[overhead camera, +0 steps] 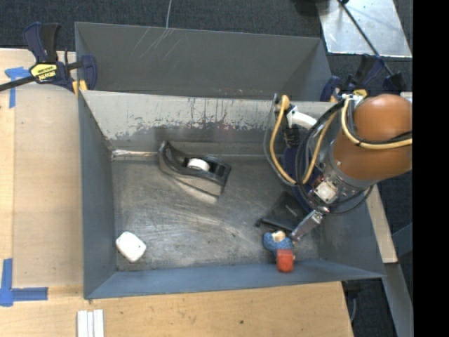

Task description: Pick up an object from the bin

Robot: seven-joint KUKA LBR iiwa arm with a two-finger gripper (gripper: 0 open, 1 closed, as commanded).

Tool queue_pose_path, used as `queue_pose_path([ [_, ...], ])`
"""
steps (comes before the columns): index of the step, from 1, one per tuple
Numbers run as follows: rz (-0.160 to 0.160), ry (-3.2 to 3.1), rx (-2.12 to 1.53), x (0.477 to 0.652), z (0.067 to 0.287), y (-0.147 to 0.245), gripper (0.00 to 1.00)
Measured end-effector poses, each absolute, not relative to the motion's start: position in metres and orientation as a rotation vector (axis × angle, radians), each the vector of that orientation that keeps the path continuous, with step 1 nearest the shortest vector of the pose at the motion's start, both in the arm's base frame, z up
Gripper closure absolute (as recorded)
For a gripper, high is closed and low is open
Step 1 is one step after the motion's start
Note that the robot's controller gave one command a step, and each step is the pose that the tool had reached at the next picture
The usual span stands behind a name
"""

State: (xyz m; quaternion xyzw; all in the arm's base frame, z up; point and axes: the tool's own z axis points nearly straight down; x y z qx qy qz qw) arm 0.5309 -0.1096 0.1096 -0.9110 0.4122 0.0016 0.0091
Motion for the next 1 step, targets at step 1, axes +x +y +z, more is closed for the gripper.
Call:
queue_pose_path([
  [1, 0.002, 1.315, -2.851, 0.5292, 0.1083, -0.1223, 1.00],
])
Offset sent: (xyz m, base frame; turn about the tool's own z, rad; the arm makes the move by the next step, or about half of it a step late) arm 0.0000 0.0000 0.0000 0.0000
